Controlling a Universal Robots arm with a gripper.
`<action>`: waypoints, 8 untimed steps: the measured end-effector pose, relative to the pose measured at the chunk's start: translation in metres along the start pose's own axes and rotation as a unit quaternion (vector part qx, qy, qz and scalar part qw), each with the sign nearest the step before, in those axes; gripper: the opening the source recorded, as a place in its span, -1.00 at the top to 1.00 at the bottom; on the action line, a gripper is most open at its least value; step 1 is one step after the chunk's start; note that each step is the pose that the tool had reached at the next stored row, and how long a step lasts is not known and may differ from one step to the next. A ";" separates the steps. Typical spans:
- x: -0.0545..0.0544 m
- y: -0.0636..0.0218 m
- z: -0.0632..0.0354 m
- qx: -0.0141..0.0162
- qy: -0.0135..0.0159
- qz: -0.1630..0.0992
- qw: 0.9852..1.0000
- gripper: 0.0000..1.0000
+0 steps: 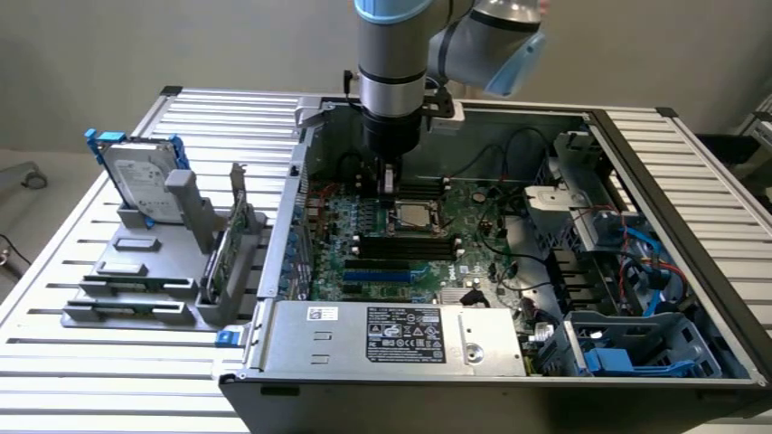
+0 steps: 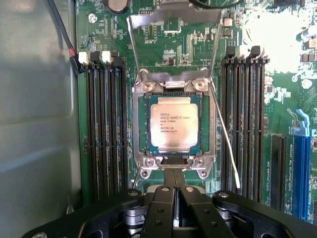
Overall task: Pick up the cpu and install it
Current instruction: 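Close the cpu cover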
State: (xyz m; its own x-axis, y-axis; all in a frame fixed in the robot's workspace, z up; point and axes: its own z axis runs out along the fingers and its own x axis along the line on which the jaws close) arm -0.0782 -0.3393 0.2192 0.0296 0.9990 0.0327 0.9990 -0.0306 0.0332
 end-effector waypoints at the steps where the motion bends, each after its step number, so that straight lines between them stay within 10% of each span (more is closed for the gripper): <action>1: 0.000 0.0018 -0.0001 0.000 0.000 0.000 1.000 0.79; 8: -0.003 0.0199 -0.0067 0.000 0.003 0.000 1.000 0.79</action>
State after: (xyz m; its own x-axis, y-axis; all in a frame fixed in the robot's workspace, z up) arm -0.0586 -0.3428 0.2265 0.0295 0.9988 0.0385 0.9990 -0.0308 0.0331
